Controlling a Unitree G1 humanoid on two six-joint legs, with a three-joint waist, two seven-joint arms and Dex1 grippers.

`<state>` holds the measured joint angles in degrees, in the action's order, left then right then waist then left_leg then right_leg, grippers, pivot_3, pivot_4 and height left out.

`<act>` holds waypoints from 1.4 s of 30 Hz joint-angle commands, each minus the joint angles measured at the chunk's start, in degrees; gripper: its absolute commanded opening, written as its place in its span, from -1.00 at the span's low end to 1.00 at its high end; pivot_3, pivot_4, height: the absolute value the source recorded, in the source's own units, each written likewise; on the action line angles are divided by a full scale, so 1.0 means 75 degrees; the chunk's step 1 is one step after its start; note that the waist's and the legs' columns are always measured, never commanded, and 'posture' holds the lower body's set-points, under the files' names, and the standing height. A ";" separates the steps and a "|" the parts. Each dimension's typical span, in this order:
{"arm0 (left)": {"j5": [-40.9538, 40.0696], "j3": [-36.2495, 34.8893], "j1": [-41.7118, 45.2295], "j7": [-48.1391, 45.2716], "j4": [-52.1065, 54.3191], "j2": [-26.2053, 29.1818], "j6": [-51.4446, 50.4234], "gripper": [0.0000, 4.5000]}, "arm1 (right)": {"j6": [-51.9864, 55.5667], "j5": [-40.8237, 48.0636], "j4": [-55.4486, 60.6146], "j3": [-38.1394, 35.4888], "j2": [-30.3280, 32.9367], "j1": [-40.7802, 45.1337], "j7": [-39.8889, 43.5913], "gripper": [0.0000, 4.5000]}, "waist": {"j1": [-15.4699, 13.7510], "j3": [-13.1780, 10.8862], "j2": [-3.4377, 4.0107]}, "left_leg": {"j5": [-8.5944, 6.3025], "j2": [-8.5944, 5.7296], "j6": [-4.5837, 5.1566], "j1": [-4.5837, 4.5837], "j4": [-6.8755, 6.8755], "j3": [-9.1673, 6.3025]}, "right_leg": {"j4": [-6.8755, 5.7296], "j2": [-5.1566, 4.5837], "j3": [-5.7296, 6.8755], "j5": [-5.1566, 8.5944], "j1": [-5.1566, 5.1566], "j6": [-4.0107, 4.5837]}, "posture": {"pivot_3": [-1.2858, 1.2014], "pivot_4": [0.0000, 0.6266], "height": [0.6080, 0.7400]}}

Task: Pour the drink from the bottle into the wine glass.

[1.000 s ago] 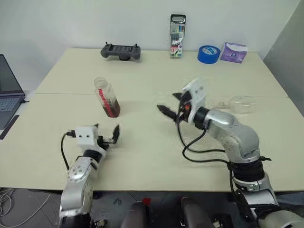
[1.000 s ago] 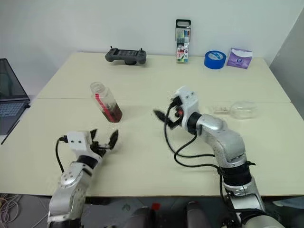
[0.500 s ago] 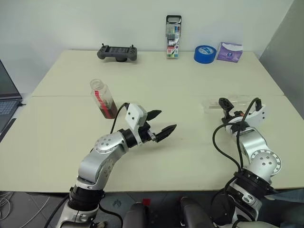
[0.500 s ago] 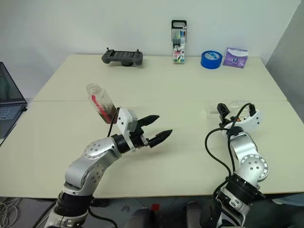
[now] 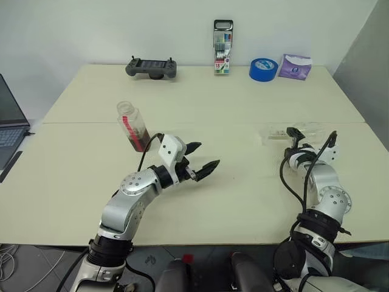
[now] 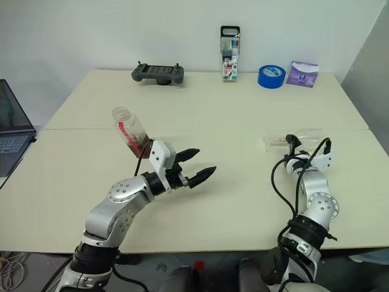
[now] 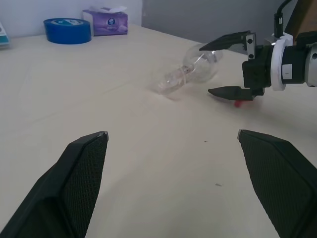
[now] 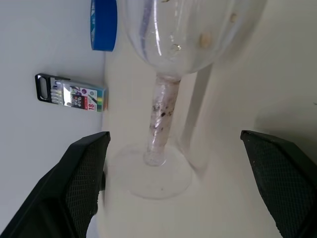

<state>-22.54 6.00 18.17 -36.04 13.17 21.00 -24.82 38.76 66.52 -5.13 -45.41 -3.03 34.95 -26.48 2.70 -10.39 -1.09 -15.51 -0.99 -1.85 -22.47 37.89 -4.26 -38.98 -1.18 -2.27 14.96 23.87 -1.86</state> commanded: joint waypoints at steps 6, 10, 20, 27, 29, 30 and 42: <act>0.0131 -0.0126 0.0115 0.0038 0.0126 -0.0018 0.0233 0.98 | -0.0910 -0.0188 -0.1793 0.0418 0.0584 0.0900 0.0927 1.00 | 0.0006 -0.0001 0.0001 | 0.0000 0.0001 0.0000 0.0000 -0.0001 0.0006 | 0.0000 0.0001 0.0000 0.0000 0.0001 0.0000 | 0.03 -0.52 1.00; 0.0177 -0.0179 0.0094 0.0067 0.0139 -0.0001 0.0247 0.98 | -0.1158 -0.0351 -0.2405 0.0486 0.0734 0.1133 0.1236 1.00 | 0.0006 -0.0001 0.0001 | 0.0000 0.0002 0.0000 -0.0001 0.0000 0.0007 | 0.0001 0.0001 -0.0001 0.0000 0.0001 0.0000 | 0.03 -0.52 1.00; 0.0262 -0.0235 0.0125 0.0161 0.0174 -0.0007 0.0226 1.00 | -0.1961 -0.0687 -0.3696 0.0419 0.0974 0.1617 0.1622 0.59 | 0.0004 0.0000 0.0001 | 0.0000 0.0003 0.0000 0.0017 0.0002 0.0008 | -0.0001 0.0001 -0.0007 -0.0001 -0.0014 0.0001 | 0.03 -0.52 1.00; 0.0288 -0.0243 0.0162 0.0172 0.0160 -0.0001 0.0203 1.00 | -0.2467 -0.1020 -0.4815 0.0505 0.1252 0.2121 0.2221 -0.55 | 0.0008 -0.0001 0.0002 | -0.0001 0.0003 0.0001 0.0018 -0.0001 0.0012 | 0.0001 0.0001 -0.0009 -0.0001 -0.0015 0.0001 | 0.03 -0.52 1.00; 0.0290 -0.0260 0.0168 0.0171 0.0157 0.0015 0.0210 1.00 | -0.2399 -0.1150 -0.4508 0.0698 0.1223 0.2128 0.2336 -0.85 | 0.0008 -0.0001 0.0002 | -0.0001 0.0002 0.0001 0.0016 -0.0001 0.0013 | 0.0002 0.0001 -0.0009 -0.0001 -0.0015 0.0001 | 0.03 -0.52 1.00; 0.0286 -0.0283 0.0164 0.0173 0.0161 0.0028 0.0212 1.00 | -0.2318 -0.1247 -0.4196 0.0873 0.1191 0.2075 0.2339 -0.92 | 0.0007 -0.0001 0.0002 | -0.0001 0.0003 0.0002 0.0015 -0.0001 0.0011 | 0.0002 0.0000 -0.0010 -0.0001 -0.0015 0.0001 | 0.03 -0.52 1.00; -0.1601 -0.2156 -0.0568 0.0095 0.0561 0.0426 -0.1042 1.00 | -0.3443 -0.6364 -0.0732 0.7206 0.1205 0.0451 0.4641 -0.92 | 0.0117 -0.0008 0.0016 | -0.0001 0.0053 -0.0001 -0.0013 -0.0006 -0.0001 | -0.0004 0.0013 -0.0001 -0.0003 0.0034 0.0004 | 0.03 -0.52 1.00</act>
<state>-28.93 -5.82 14.42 -34.83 13.71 23.14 -29.72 17.87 24.52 -8.22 3.89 6.81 38.62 5.05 3.58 -10.45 -0.97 -15.52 -0.54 -1.86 -22.57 37.85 -4.32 -39.01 -1.04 -2.27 14.92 24.13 -1.80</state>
